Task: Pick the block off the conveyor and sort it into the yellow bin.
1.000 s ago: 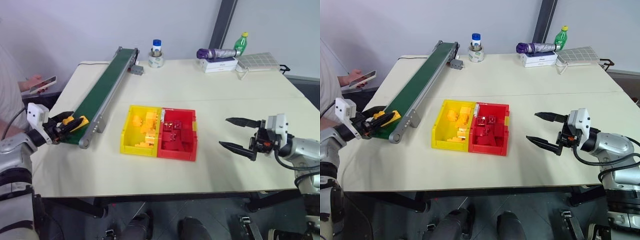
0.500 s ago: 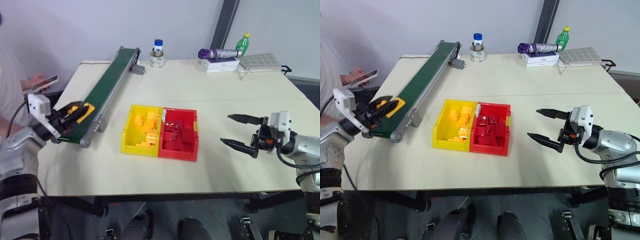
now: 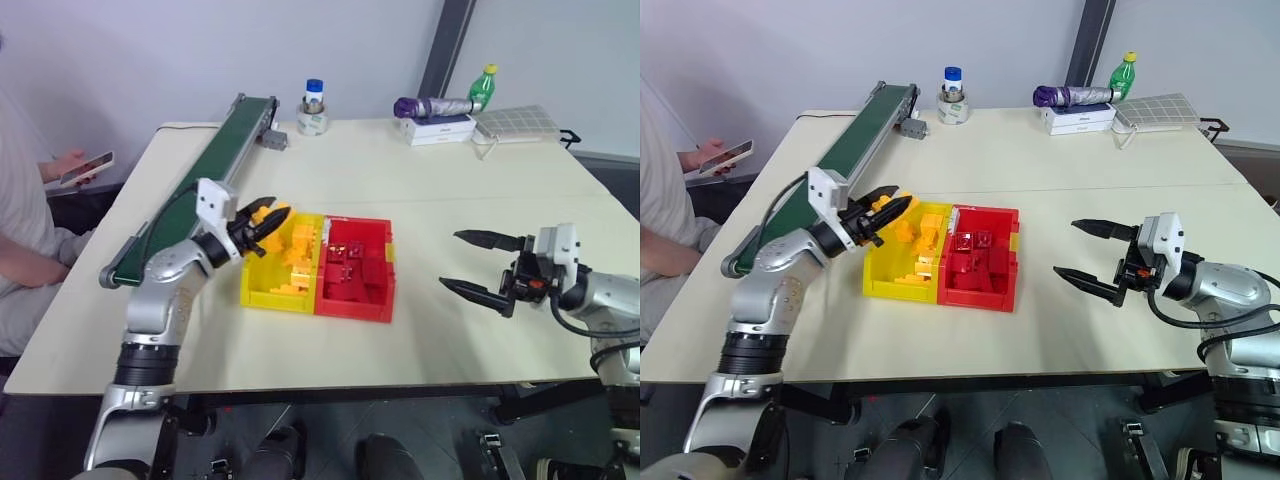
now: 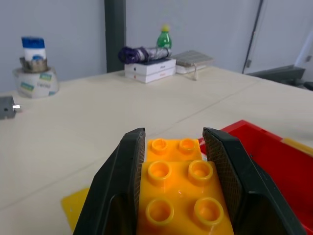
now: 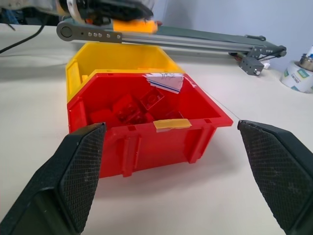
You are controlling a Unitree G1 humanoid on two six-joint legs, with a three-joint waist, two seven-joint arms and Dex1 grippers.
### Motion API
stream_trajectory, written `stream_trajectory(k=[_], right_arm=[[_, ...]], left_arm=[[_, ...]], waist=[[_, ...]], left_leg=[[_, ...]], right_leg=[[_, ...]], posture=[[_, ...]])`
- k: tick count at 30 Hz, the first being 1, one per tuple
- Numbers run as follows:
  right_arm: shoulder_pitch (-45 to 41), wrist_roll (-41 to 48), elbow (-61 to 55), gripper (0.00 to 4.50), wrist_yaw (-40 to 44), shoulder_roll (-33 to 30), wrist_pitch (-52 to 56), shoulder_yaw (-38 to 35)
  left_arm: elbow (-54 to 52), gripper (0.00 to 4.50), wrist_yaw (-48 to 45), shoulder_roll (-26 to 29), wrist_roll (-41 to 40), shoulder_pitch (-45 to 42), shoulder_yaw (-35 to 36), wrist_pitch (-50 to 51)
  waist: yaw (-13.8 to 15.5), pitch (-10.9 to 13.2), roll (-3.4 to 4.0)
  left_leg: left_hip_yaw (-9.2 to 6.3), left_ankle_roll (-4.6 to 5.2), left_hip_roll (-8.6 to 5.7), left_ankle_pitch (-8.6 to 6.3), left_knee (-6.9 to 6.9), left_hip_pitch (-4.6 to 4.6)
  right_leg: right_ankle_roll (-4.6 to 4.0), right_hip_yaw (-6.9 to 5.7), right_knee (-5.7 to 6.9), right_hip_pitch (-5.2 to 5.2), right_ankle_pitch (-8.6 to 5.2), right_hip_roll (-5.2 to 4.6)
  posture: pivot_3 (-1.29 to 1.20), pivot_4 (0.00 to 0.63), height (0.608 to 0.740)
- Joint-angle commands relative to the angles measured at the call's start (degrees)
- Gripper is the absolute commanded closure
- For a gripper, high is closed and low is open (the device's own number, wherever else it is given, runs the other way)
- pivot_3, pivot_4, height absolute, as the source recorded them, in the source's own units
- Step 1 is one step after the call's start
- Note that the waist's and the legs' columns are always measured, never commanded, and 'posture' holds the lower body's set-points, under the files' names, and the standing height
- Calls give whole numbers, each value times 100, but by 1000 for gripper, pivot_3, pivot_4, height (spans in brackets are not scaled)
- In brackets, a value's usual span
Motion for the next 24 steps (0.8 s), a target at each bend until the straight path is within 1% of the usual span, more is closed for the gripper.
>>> stream_trajectory(k=[1,2,3,4,6,8,10,11,14,17,20,24], right_arm=[[50,92,-240,0,-59,-9,-64,-134],[56,93,-245,0,-66,-6,-66,-128],[58,93,-243,0,-70,-3,-71,-122],[59,91,-236,0,-71,1,-79,-113],[45,88,-219,0,-70,8,-83,-97],[33,92,-214,0,-67,6,-77,-92],[22,92,-194,0,-50,-7,-73,-92],[13,93,-181,0,-39,-16,-70,-94],[-59,83,-73,0,20,-52,-78,-95],[-128,58,40,0,76,-57,-103,-77],[-210,25,177,0,136,-50,-145,-49],[-310,1,307,0,191,-37,-209,-7]], left_arm=[[-121,1235,-134,6,-132,-77,55,-14],[-115,792,-129,1,-152,-90,99,-67],[-134,223,-131,5,-187,-103,136,-67],[-180,41,-153,40,-177,-96,144,-85],[-337,41,-290,156,-187,-9,196,-194],[-526,41,-429,332,-414,109,381,-30],[-759,41,-573,652,-441,288,584,-117],[-870,41,-610,845,-594,366,722,113],[-973,41,-801,1793,-628,744,1202,562],[-1051,41,-967,2400,-823,1154,1720,768],[-1155,41,-1045,2698,-906,1738,2166,901],[-1282,41,-1120,2663,-910,2636,2547,795]], waist=[[-1,0,0],[-1,0,0],[-1,0,0],[-1,0,0],[-7,0,0],[-19,0,0],[-41,0,0],[-41,0,1],[-40,0,3],[-25,0,3],[10,0,3],[-7,0,5]], left_leg=[[0,0,0,0,0,1],[0,0,0,0,0,1],[0,0,0,0,0,1],[0,0,0,0,0,1],[0,0,0,0,0,1],[0,0,0,0,0,1],[0,0,1,0,-3,0],[0,0,1,0,-6,1],[-2,-1,3,-1,-11,3],[-1,-1,3,-1,-14,5],[-2,-1,2,-3,-14,5],[1,1,2,-5,-21,1]], right_leg=[[0,0,0,1,0,0],[0,0,0,1,0,0],[-1,0,0,1,0,0],[0,0,0,1,0,0],[-1,0,0,1,-1,0],[-1,0,0,0,-1,0],[-2,0,0,-4,-1,1],[-3,0,0,-5,-2,1],[-19,1,0,-6,-11,2],[-22,4,0,-7,-12,2],[-23,5,-3,-13,-14,-1],[-25,9,-9,-17,-15,-4]], posture=[[0,150,740],[0,150,740],[0,150,740],[0,150,740],[0,150,740],[0,150,740],[0,150,740],[0,150,740],[0,150,740],[0,150,740],[0,150,740],[0,150,740]])
